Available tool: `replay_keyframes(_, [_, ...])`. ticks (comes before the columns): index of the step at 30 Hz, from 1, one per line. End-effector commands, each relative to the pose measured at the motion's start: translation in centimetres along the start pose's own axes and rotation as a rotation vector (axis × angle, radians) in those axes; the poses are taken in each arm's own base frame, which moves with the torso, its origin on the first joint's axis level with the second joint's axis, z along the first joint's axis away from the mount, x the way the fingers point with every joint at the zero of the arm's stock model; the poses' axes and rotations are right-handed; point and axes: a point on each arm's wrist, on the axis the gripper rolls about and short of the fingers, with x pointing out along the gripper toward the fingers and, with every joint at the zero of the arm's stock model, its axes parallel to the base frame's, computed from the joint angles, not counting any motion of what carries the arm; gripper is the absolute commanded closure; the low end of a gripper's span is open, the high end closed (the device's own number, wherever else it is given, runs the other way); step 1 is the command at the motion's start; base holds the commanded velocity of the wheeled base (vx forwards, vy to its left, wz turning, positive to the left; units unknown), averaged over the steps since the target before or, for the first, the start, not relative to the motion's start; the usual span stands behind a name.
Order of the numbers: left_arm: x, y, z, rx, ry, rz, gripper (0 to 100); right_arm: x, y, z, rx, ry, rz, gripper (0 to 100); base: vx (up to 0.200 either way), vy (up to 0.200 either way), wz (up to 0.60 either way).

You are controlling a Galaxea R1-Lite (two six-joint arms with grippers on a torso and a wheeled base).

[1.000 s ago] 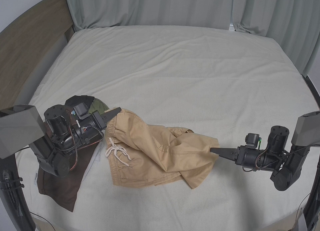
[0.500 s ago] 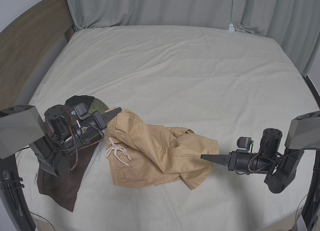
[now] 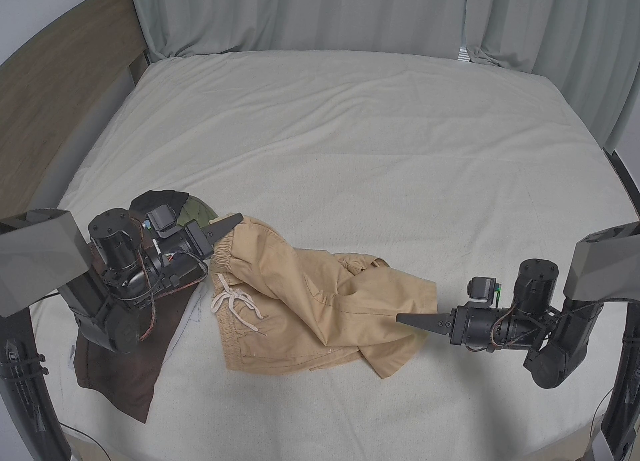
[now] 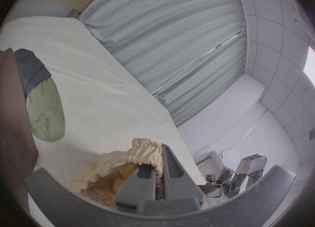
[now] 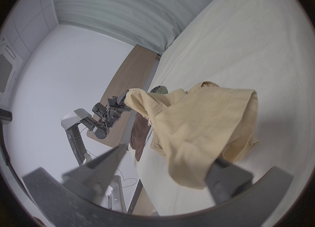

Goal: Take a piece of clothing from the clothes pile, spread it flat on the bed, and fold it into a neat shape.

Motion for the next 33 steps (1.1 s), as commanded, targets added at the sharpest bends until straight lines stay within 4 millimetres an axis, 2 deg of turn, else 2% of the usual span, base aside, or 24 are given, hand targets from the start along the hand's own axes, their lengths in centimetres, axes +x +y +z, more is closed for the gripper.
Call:
replay_keyframes(1, [0.0, -0.1, 0.0, 0.001, -0.002, -0.002, 100, 0.0, -0.2, 0.0, 0.000, -0.002, -0.004, 100, 0.000, 0.000, 0.00])
replay_keyframes(12, [0.1, -0.3, 0.3, 0.006, -0.008, -0.010, 100, -0.9, -0.5, 1.0, -0.008, -0.047, -0.025, 100, 0.000, 0.000, 0.00])
replay_keyframes(17, [0.1, -0.7, 0.4, 0.013, -0.011, -0.021, 100, -2.0, 0.4, 2.2, -0.038, -0.091, -0.022, 100, 0.000, 0.000, 0.00])
replay_keyframes(23, [-0.2, -1.8, 1.2, 0.028, -0.029, -0.042, 100, -2.5, 1.3, 2.7, -0.060, -0.110, -0.011, 100, 0.000, 0.000, 0.00])
replay_keyframes(24, [-0.5, -3.0, 2.0, 0.047, -0.045, -0.070, 100, -2.9, 1.9, 3.2, -0.079, -0.130, -0.004, 100, 0.000, 0.000, 0.00])
replay_keyframes(29, [-0.8, -4.5, 2.4, 0.065, -0.054, -0.104, 100, -3.4, 2.8, 3.8, -0.102, -0.154, 0.010, 100, 0.000, 0.000, 0.00])
replay_keyframes(33, [-0.7, -5.0, 2.5, 0.077, -0.056, -0.115, 100, -3.9, 3.4, 4.3, -0.120, -0.177, 0.018, 100, 0.000, 0.000, 0.00])
